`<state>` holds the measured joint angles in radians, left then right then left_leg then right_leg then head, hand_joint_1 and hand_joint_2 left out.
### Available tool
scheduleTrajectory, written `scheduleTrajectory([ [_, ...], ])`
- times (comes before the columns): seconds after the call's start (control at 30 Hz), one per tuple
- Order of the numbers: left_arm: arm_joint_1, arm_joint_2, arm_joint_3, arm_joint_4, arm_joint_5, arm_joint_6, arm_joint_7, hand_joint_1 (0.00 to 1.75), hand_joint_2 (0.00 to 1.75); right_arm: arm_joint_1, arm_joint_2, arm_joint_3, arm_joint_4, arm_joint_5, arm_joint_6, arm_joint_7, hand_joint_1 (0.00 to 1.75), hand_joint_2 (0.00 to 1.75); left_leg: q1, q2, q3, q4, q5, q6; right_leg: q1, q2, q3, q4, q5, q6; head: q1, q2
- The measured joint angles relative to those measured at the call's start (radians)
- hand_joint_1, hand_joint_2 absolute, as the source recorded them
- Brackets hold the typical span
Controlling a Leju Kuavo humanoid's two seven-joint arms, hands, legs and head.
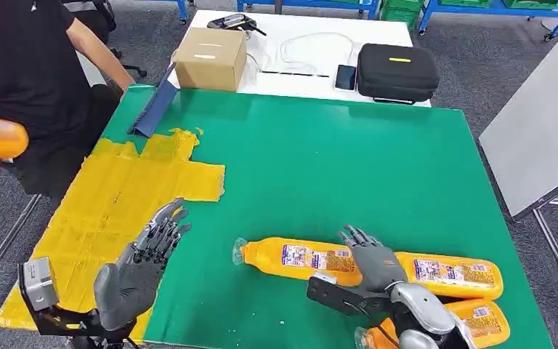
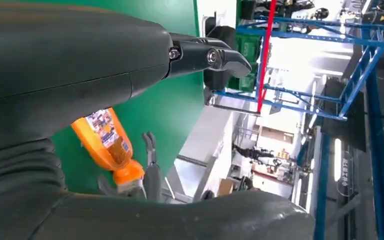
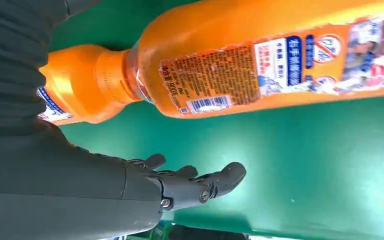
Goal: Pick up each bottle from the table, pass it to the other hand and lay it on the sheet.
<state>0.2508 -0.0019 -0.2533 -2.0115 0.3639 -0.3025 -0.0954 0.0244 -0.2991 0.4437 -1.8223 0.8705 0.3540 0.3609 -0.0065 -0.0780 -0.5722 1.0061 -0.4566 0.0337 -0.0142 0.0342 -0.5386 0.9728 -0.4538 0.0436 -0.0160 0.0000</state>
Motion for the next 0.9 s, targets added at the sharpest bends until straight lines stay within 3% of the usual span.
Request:
scheduleTrajectory([
  [0.9, -0.045, 0.005, -0.024, 0.006, 0.014, -0.018, 0.012, 0.00, 0.00, -0.078, 0.027, 0.057, 0.188, -0.030, 0.011, -0.031, 0.00, 1.75, 0.000, 0.000, -0.001, 0.000, 0.000, 0.000, 0.000, 0.000, 0.000, 0.000, 0.000, 0.000, 0.000, 0.000],
])
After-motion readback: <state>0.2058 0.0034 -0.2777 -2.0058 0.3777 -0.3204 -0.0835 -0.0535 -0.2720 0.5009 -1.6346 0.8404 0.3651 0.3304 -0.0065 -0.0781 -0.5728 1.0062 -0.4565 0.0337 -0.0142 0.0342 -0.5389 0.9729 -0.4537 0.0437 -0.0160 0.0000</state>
